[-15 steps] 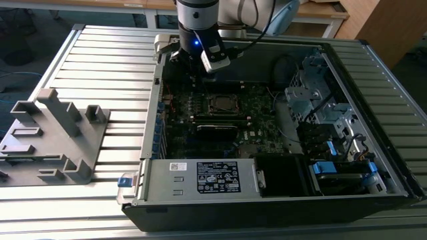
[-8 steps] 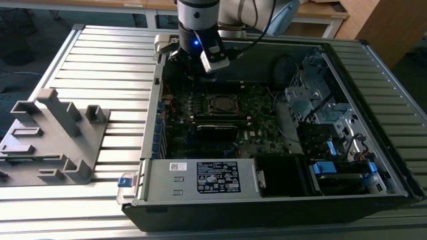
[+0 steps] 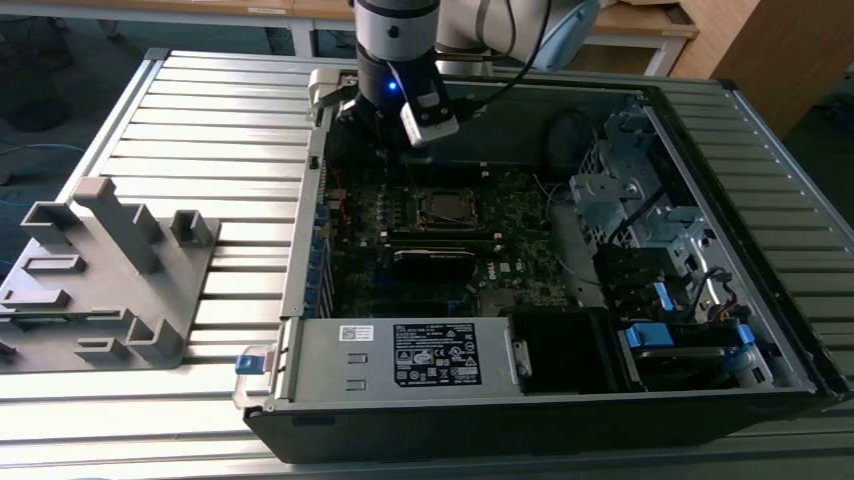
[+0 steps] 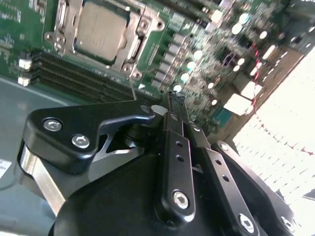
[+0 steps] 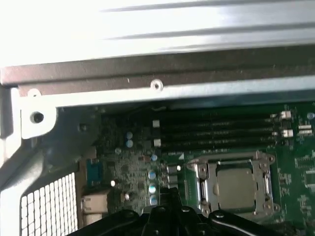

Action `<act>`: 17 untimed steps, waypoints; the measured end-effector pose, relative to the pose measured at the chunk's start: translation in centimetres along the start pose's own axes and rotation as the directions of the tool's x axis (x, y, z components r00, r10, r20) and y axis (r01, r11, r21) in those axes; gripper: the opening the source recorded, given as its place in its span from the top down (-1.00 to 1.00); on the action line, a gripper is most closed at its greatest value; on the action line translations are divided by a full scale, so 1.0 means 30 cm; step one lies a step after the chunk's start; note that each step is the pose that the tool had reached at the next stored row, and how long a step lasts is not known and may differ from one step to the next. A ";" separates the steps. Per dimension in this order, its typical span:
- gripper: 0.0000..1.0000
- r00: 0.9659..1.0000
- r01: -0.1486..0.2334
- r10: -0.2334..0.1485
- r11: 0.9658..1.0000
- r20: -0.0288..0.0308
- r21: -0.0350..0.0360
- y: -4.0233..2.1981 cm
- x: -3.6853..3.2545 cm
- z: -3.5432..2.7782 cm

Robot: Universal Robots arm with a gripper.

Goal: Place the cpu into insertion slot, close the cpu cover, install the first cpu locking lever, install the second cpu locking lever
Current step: 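Install the first cpu locking lever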

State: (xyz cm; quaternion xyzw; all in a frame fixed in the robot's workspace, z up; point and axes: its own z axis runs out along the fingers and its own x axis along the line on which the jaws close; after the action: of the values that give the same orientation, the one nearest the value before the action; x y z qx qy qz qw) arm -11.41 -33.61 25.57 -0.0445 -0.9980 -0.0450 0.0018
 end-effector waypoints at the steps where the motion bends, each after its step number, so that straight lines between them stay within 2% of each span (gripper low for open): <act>1: 0.80 1.000 0.000 0.000 1.000 -0.001 -0.011 0.000 0.000 0.000; 4: 0.80 1.000 0.000 0.000 1.000 -0.003 -0.029 -0.001 0.000 0.000; 6: 0.80 1.000 0.000 0.000 0.998 -0.005 -0.055 -0.001 0.000 0.000; 9: 0.80 1.000 0.000 0.000 0.997 -0.007 -0.073 -0.001 0.000 0.000; 10: 0.80 1.000 0.000 0.000 0.997 -0.007 -0.076 -0.001 0.000 0.000; 17: 0.80 1.000 0.000 0.000 0.997 -0.007 -0.079 -0.002 0.007 0.006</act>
State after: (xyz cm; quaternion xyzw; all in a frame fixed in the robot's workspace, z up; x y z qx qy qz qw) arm -11.62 -33.64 25.40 -0.0444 -0.9954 -0.0846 0.0037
